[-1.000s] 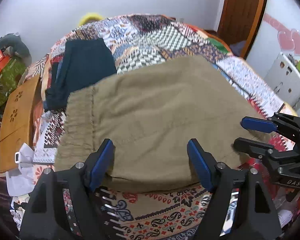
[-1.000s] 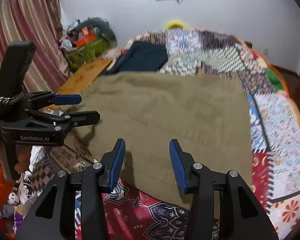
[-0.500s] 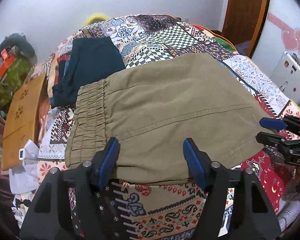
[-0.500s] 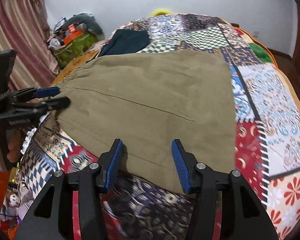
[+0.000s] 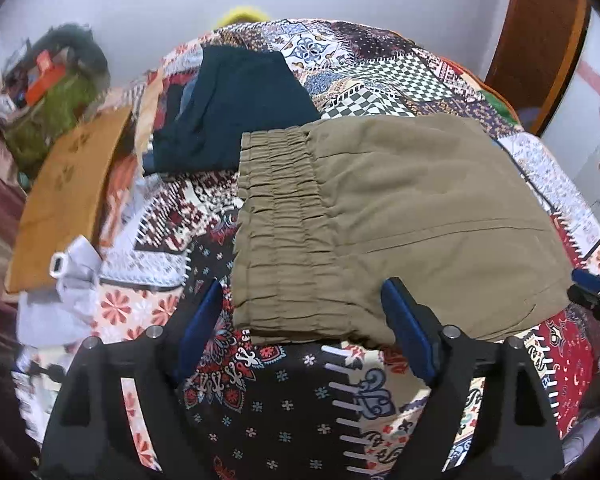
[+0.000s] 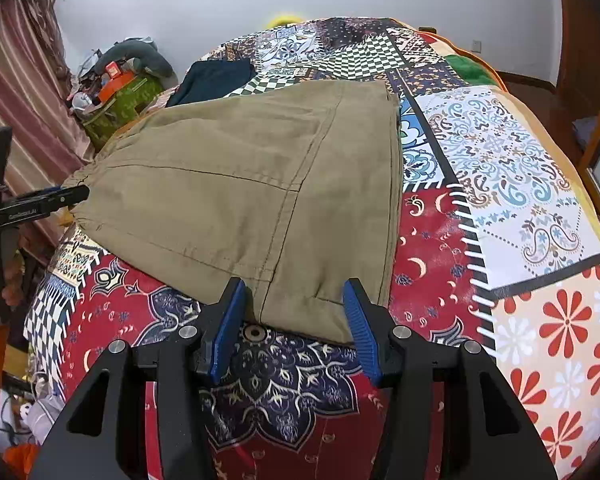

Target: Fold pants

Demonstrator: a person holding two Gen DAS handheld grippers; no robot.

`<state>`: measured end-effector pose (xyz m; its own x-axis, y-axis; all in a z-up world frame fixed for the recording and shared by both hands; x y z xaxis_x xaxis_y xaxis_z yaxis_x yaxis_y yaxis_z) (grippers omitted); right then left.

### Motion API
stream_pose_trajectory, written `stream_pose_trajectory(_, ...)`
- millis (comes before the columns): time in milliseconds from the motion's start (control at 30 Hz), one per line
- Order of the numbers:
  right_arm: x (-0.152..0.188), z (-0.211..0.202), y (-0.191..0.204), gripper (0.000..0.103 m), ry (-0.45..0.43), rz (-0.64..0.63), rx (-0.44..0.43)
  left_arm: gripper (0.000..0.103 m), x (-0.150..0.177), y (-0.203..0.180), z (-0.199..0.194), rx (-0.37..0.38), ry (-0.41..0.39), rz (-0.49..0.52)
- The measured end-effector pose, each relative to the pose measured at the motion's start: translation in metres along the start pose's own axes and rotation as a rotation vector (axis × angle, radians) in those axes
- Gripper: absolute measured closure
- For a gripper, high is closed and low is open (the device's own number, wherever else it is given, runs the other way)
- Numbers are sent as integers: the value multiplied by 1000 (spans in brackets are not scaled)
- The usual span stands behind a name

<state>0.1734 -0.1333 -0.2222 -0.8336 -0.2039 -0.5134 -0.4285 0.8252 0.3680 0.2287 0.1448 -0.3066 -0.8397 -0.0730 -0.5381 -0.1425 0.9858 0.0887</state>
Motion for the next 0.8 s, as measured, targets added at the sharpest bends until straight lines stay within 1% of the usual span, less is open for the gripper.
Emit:
stream_pose_trajectory(100, 2, -1, 0, 57, -2, 2, 1, 16, 3, 3, 3, 27, 8, -32)
stream_pose_trajectory(167, 3, -1, -1, 57, -1, 6, -1, 16, 3, 2, 2, 26, 8, -33)
stream_pose_trajectory(333, -1, -2, 0, 57, 10, 4, 8, 16, -3, 1, -4, -18, 1, 0)
stream_pose_trajectory(433, -7, -6, -1, 56, 9, 1, 16, 17, -11, 5, -13, -45, -18, 4)
stream_pose_trajectory(567, -22, -15, -3, 56, -26, -11, 33, 17, -30, 10, -28, -75, -75, 6)
stream_pose_trajectory(700, -39, -21, -4, 56, -62, -24, 39, 17, -49, 13, -35, -70, -105, 1)
stream_pose_trajectory(800, -54, -22, -5, 56, -82, -36, 44, 16, -62, 14, -34, -63, -112, -7)
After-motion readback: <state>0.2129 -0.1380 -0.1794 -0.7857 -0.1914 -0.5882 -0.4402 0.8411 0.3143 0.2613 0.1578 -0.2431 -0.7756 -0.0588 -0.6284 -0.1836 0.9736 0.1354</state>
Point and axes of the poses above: each gripper's, at about its wrist camera, not at the fingertips, and z roughly the way its jaws point, y to its left, x to its underside, the point moved 10 cm from there along z, roughly the way its jaws point, and after that the axes turned 7 degrees about -x, right-handed, at the moved point
